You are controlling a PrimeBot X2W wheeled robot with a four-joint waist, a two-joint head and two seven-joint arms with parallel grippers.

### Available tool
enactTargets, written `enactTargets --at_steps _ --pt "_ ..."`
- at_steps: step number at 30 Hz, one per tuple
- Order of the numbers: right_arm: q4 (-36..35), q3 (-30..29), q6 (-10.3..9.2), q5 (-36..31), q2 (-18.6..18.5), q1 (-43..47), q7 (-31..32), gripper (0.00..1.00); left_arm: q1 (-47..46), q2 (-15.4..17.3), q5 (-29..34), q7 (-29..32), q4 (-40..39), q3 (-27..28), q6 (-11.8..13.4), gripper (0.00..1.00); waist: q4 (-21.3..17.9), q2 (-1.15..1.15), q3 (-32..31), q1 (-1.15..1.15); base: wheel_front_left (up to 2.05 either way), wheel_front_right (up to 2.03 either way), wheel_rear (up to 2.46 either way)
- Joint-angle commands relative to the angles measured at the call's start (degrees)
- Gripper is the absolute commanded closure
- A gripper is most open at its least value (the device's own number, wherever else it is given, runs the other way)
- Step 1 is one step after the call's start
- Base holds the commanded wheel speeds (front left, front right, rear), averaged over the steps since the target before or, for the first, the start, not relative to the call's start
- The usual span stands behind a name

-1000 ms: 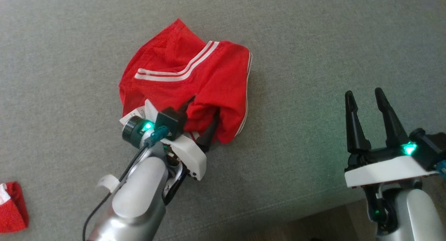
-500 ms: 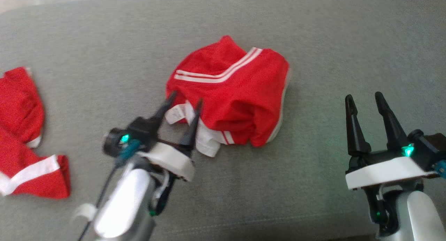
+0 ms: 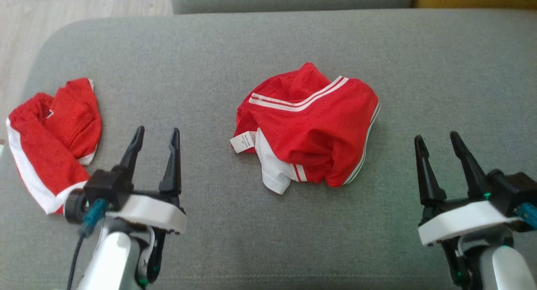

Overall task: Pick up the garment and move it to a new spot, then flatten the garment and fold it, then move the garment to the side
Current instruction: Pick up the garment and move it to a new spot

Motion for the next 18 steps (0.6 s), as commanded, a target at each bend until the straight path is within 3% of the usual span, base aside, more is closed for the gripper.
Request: enactTargets --at_steps 1,18 --pt "-2.4 1.01 -0.04 -0.54 -0.25 -0.51 0.48 0.0 -0.96 1.34 0.72 -0.68 -2.78 1.96 0.46 0.0 -0.16 0.0 -0.84 0.0 0.0 0.0 0.0" --pt "-4.26 0.36 -0.04 -0.56 -0.25 2.94 2.2 0.0 4.1 2.13 0.69 -0.07 -4.84 1.24 2.01 0.0 -0.88 0.0 -3.57 0.0 0.0 0.0 0.0"
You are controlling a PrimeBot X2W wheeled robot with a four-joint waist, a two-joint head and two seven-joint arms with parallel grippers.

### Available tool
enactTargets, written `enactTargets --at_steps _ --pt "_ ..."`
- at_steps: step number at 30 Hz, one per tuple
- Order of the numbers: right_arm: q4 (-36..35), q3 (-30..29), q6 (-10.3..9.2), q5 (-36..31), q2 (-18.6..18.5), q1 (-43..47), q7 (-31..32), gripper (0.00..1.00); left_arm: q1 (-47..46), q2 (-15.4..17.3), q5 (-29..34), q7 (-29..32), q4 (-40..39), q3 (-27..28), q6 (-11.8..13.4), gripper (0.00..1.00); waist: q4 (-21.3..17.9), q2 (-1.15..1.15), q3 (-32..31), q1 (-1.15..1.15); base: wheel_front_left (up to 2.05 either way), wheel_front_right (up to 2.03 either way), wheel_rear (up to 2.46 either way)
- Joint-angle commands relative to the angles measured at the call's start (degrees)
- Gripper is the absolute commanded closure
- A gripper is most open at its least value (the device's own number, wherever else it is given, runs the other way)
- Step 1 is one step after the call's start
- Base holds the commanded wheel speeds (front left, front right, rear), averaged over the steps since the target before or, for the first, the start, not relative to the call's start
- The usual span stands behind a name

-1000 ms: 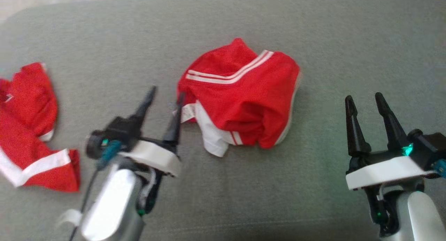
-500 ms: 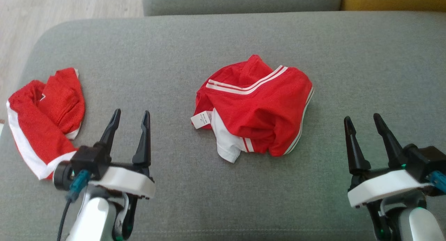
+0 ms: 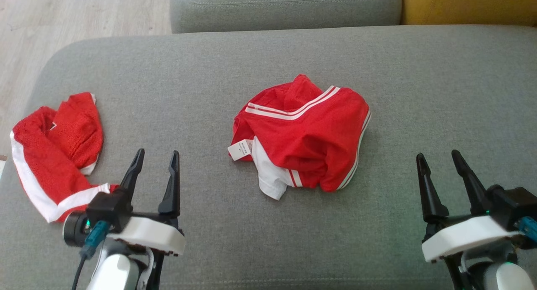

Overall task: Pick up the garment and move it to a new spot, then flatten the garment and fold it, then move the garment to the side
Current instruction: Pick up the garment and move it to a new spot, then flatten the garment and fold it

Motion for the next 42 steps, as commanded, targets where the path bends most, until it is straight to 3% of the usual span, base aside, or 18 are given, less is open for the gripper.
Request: enactTargets --at_steps 1,19,24,36,37,39,42 --pt "-2.35 1.22 -0.04 0.03 -0.3 -1.54 0.08 0.0 -1.53 1.15 0.18 -0.16 -2.13 1.67 0.56 0.0 -0.07 0.0 0.02 0.0 0.0 0.0 0.0" --pt "-1.18 3.08 -0.04 0.3 -0.3 -2.81 1.44 0.0 -2.34 1.95 0.29 0.25 -2.69 0.76 1.08 0.0 -0.09 0.0 1.17 0.0 0.0 0.0 0.0" --pt "0.82 7.84 -0.04 0.33 -1.48 -7.06 4.13 0.0 -3.94 1.92 0.36 0.2 -3.11 0.61 1.15 0.0 0.32 0.0 3.36 0.0 0.0 0.0 0.0" --pt "10.91 21.54 -0.04 1.33 -8.33 -22.48 13.16 0.0 -9.26 0.64 0.96 -0.45 -2.8 -0.56 0.31 0.0 3.37 0.0 9.92 0.0 0.0 0.0 0.0" --pt "11.64 21.55 -0.04 1.59 -8.36 -23.12 12.96 0.18 -9.53 0.53 0.98 -0.5 -2.63 -0.56 0.28 0.0 3.49 0.0 10.14 0.0 0.0 0.0 0.0" --pt "12.93 20.74 -0.04 2.39 -8.04 -23.68 12.15 1.0 -9.95 0.3 1.01 -0.59 -2.3 -0.57 0.22 0.0 3.73 0.0 10.43 0.0 0.0 0.0 0.0" --pt "13.87 17.75 -0.04 3.87 -6.55 -23.37 9.6 1.0 -10.27 0.07 1.08 -0.68 -1.99 -0.45 0.2 0.0 3.75 0.0 10.65 0.0 0.0 0.0 0.0"
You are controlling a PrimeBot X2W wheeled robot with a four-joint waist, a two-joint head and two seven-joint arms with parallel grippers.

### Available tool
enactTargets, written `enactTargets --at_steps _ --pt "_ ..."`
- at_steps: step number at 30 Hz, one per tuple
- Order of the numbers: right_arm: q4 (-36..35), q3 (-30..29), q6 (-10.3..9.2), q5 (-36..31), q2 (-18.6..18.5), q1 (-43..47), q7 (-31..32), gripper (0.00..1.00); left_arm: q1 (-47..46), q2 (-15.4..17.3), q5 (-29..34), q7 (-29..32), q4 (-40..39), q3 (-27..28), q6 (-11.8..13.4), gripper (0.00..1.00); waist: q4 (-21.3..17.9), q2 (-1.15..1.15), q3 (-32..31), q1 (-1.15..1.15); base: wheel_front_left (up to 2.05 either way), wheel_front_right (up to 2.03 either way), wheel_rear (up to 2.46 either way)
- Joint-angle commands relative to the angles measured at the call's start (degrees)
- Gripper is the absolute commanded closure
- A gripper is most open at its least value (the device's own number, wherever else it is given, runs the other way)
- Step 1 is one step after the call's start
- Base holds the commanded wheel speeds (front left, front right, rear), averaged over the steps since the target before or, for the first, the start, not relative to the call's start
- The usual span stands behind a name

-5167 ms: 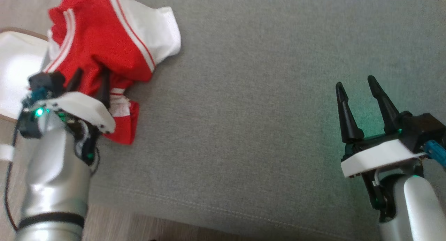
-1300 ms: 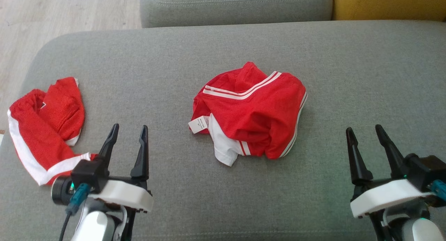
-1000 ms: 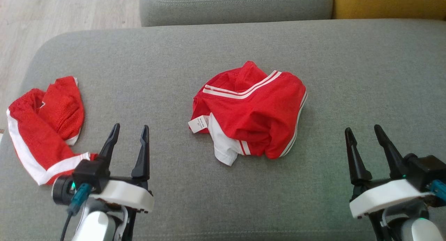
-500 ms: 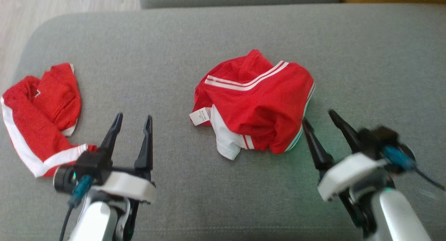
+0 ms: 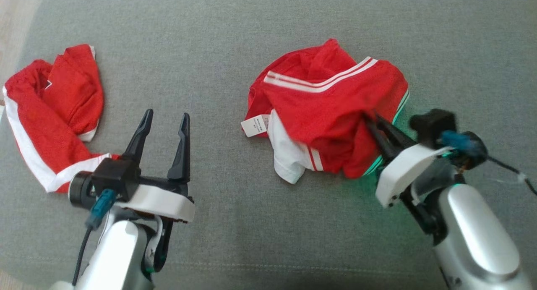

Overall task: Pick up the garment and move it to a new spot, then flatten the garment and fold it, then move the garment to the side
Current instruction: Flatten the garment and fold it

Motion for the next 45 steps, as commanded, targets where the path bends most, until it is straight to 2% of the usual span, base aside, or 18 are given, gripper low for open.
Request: enactTargets --at_steps 1,4,9,15,16,18,20,24,27,28,32,37,45 --pt "-1.55 -1.94 -0.04 1.11 1.42 -0.53 -2.23 1.0 -2.56 0.43 0.59 -0.67 -1.57 1.98 -0.2 0.0 -0.07 0.0 0.05 0.0 0.0 0.0 0.0" --pt "-1.6 -5.35 -0.04 2.36 2.9 0.37 -4.2 1.0 -2.61 0.38 0.65 -0.71 -1.45 2.1 -0.24 0.0 -0.24 0.0 0.02 0.0 0.0 0.0 0.0" --pt "-1.1 -16.89 -0.04 8.29 6.19 3.94 -7.04 1.0 -2.61 0.17 0.84 -0.75 -1.38 2.23 -0.36 0.0 -0.65 0.0 -0.3 0.0 0.0 0.0 0.0" --pt "1.25 -26.02 -0.04 12.91 7.02 7.98 -8.46 1.0 -2.47 0.09 1.1 -0.76 -1.56 2.33 -0.61 0.0 -1.15 0.0 -0.29 0.0 0.0 0.0 0.0" --pt "1.88 -26.38 -0.04 13.43 7.03 8.78 -8.35 0.83 -2.43 0.09 1.14 -0.76 -1.56 2.36 -0.63 0.0 -1.27 0.0 -0.29 0.0 0.0 0.0 0.0" --pt "2.51 -26.46 -0.04 14.01 7.04 10.04 -8.81 0.0 -2.29 0.1 1.18 -0.77 -1.59 2.51 -0.61 0.0 -1.56 0.0 -0.27 0.0 0.0 0.0 0.0" --pt "1.81 -26.08 -0.04 13.41 7.05 10.97 -10.32 0.0 -2.13 0.05 1.14 -0.77 -1.6 2.65 -0.61 0.0 -1.83 0.0 -0.32 0.0 0.0 0.0 0.0" --pt "-3.44 -25.32 -0.04 7.22 7.06 12.88 -13.66 0.0 -1.71 0.02 1.13 -0.77 -1.61 2.98 -0.52 0.0 -2.3 0.0 -0.8 0.0 0.0 0.0 0.0" --pt "-8.96 -24.49 -0.04 3.25 6.99 14.69 -14.04 0.0 -1.29 0.05 1.09 -0.77 -1.54 3.25 -0.41 0.0 -2.53 0.0 -1.39 0.0 0.0 0.0 0.0" --pt "-12.97 -23.48 -0.04 1.15 6.99 15.85 -13.84 0.0 -1.0 0.07 1.07 -0.77 -1.51 3.44 -0.27 0.0 -2.66 0.0 -1.83 0.0 0.0 0.0 0.0" --pt "-18.98 -21.15 -0.04 -2.15 6.83 17.22 -12.93 0.0 -0.23 0.26 0.96 -0.77 -1.52 3.91 0.07 0.0 -2.92 0.0 -2.83 0.0 0.0 0.0 0.0" --pt "-21.83 -19.35 -0.04 -2.96 6.87 18.14 -11.33 0.0 0.83 0.4 0.92 -0.77 -1.39 3.8 0.3 0.0 -2.79 0.0 -4.13 0.0 0.0 0.0 0.0" --pt "-22.27 -18.54 -0.04 -3.85 6.95 19.06 -10.44 0.0 1.65 0.95 0.88 -0.72 -1.38 3.53 0.62 0.0 -2.65 0.0 -4.69 0.0 0.0 0.0 0.0"
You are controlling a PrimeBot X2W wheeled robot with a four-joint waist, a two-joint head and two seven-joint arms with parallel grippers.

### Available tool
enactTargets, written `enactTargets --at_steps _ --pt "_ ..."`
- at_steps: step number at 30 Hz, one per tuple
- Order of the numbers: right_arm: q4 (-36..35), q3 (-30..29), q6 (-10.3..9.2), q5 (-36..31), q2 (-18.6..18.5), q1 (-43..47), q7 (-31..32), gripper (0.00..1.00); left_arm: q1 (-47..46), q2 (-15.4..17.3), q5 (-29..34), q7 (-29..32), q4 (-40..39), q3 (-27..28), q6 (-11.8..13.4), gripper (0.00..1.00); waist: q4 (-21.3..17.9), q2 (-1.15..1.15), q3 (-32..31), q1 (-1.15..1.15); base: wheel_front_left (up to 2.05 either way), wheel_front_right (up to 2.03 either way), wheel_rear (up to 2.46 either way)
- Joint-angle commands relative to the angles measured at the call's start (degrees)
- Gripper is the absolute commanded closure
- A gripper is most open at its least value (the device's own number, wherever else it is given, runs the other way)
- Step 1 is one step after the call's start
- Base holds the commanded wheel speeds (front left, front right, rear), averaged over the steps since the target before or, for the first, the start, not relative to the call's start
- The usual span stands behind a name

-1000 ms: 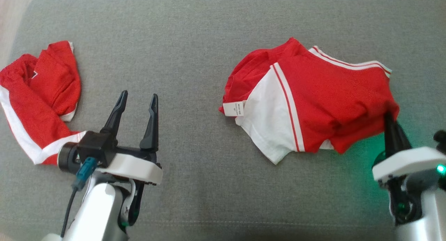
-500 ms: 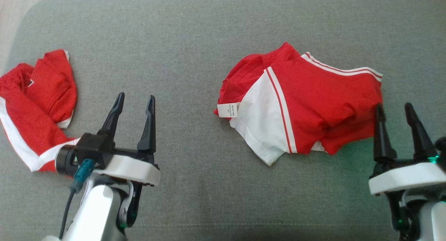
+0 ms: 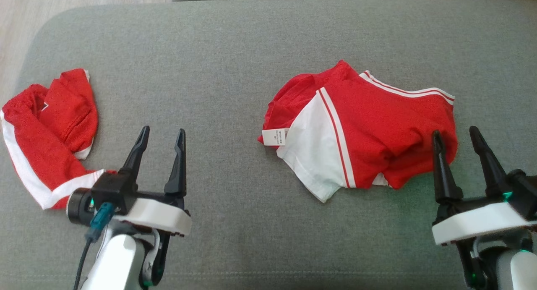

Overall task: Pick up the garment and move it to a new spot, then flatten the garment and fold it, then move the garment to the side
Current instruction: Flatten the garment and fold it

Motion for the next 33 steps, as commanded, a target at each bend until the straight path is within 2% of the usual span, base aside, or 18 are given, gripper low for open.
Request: enactTargets --at_steps 1,10,15,22,27,33 --pt "-2.23 1.41 -0.04 -0.4 -0.44 -1.06 0.23 0.0 -1.57 1.24 0.35 -0.64 -1.81 2.31 0.51 0.0 -0.01 0.0 0.0 0.0 0.0 0.0 0.0" --pt "-2.48 3.46 -0.04 -0.94 -0.94 -1.57 0.79 0.0 -1.76 1.68 0.19 -0.56 -2.23 2.17 0.92 0.0 -0.34 0.0 0.41 0.0 0.0 0.0 0.0" --pt "0.18 12.69 -0.04 -0.57 -4.16 -3.76 4.54 0.0 -2.81 1.65 0.17 -0.46 -2.58 1.89 0.97 0.0 -0.11 0.0 1.94 0.0 0.0 0.0 0.0" --pt "8.33 24.87 -0.04 1.31 -8.01 -8.59 10.12 0.0 -5.44 0.71 0.27 -0.52 -2.24 0.72 0.34 0.0 1.81 0.0 5.22 0.0 0.0 0.0 0.0" --pt "14.5 30.03 -0.04 1.53 -9.84 -11.93 12.92 0.0 -7.03 -0.16 0.37 -0.61 -1.67 0.14 -0.1 0.0 3.12 0.0 7.2 0.0 0.0 0.0 0.0" --pt "19.89 32.09 -0.04 1.45 -10.05 -14.68 14.89 0.0 -7.78 -0.9 0.48 -0.67 -1.15 0.23 -0.42 0.0 3.7 0.0 8.19 0.0 0.0 0.0 0.0"
